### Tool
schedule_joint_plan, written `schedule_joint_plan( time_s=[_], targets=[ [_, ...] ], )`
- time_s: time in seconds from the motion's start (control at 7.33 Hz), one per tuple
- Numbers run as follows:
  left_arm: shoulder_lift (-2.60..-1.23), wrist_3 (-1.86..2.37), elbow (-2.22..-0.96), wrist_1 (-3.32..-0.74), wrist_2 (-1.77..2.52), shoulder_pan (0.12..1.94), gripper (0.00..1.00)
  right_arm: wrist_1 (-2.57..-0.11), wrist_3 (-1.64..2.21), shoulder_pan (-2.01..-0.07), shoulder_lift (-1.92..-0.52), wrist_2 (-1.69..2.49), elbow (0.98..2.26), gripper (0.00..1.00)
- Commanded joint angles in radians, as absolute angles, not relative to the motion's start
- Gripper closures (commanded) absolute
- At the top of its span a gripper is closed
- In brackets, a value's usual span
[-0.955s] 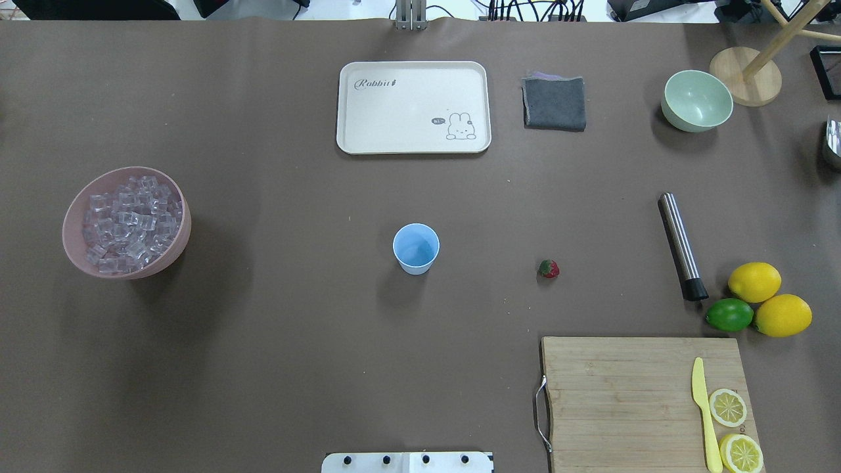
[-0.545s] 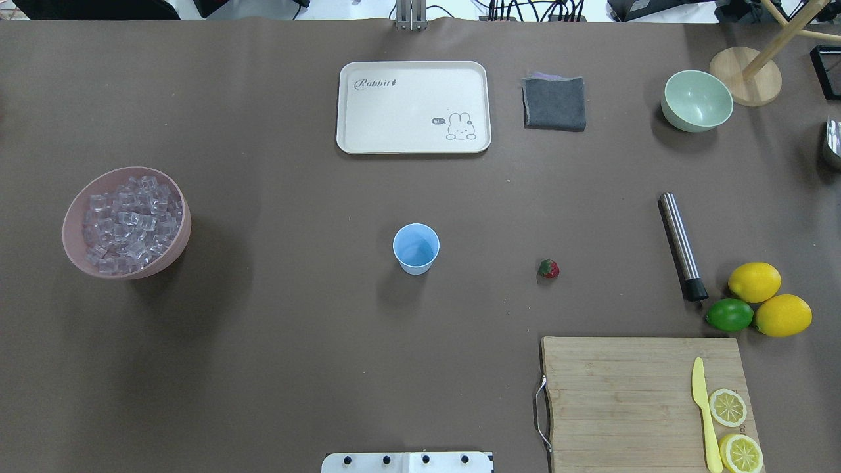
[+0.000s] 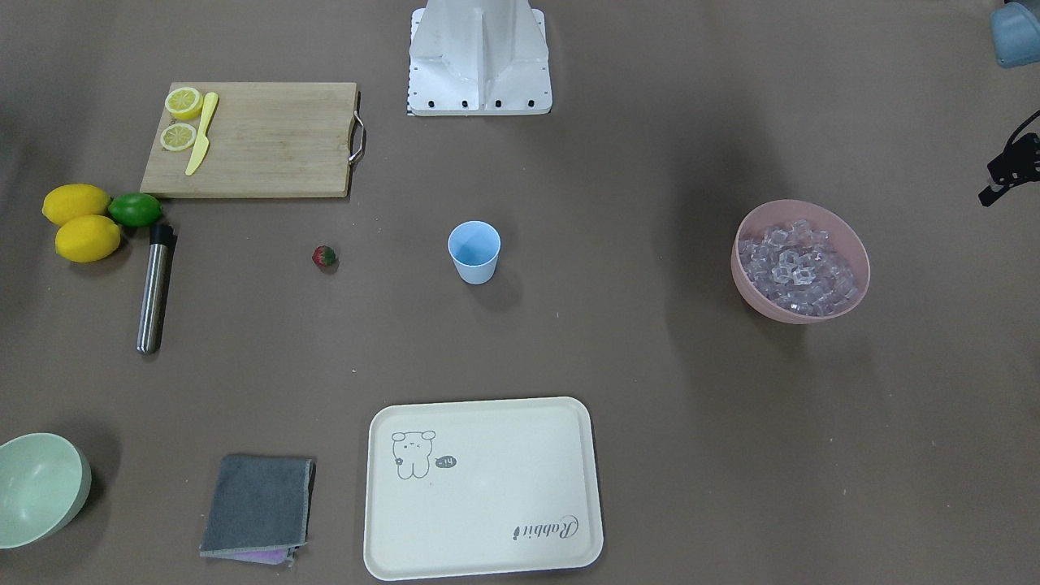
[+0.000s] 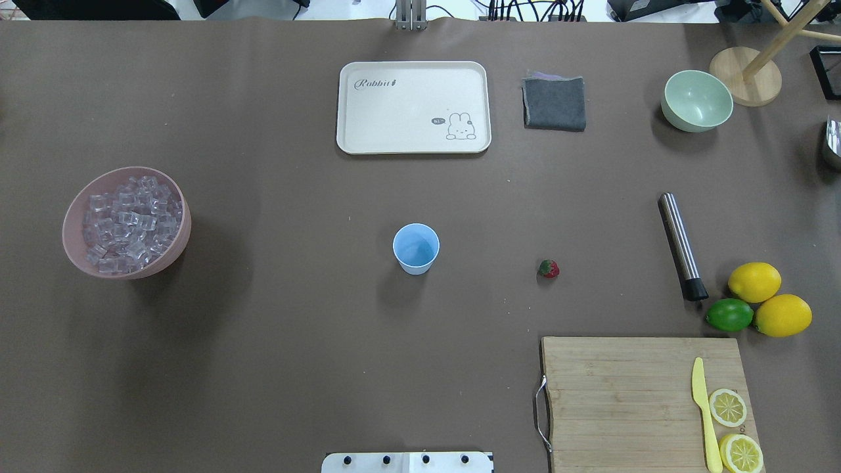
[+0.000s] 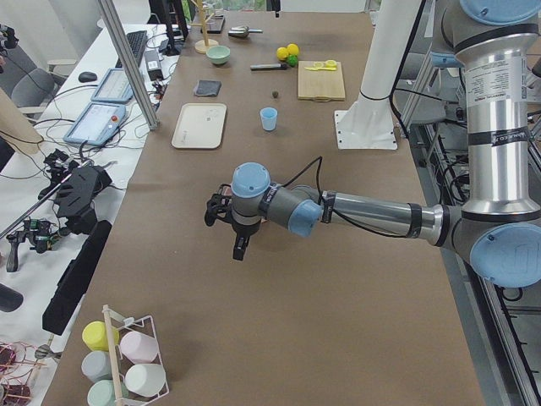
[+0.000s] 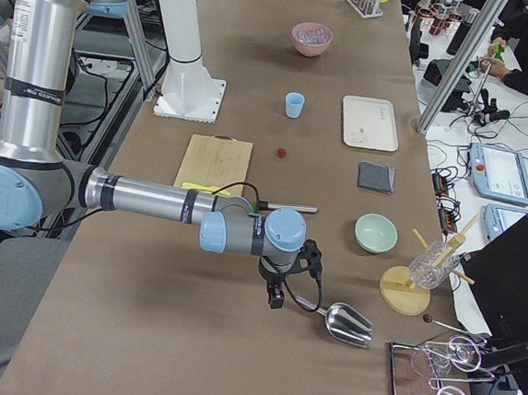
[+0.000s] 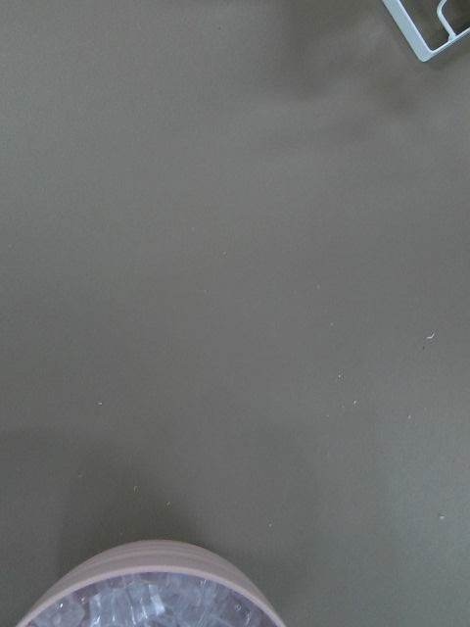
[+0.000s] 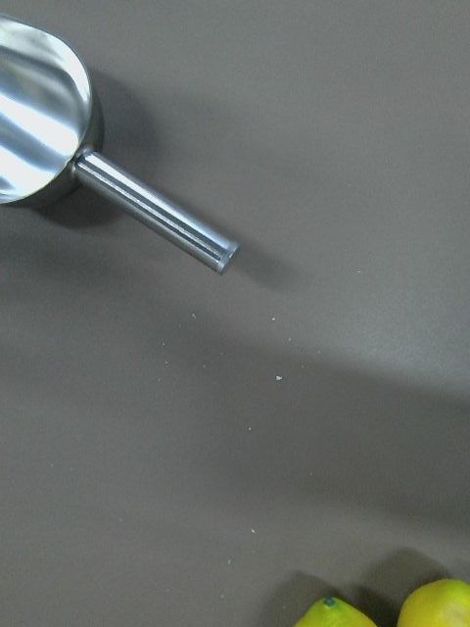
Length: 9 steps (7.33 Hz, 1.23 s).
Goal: Mash ice and strawberries in cup
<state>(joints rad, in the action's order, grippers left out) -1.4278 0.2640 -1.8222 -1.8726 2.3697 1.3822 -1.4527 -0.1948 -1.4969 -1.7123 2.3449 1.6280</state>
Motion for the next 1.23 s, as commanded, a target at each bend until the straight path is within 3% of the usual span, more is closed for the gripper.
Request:
schedule_joint_plan(
  time_s=[0.0,1.09],
  targets=[
    [-1.421,0.265,-1.825,-1.873,2.378,1.382,0.02,-1.453,-0.195,-1.497,-1.715,2.345,1.628,0.0],
    [-1.428,0.331,-1.844,-1.873,2.333,1.358,0.02,-1.454,-0.181,-1.497,-1.713,2.345,1.643,0.0]
  ],
)
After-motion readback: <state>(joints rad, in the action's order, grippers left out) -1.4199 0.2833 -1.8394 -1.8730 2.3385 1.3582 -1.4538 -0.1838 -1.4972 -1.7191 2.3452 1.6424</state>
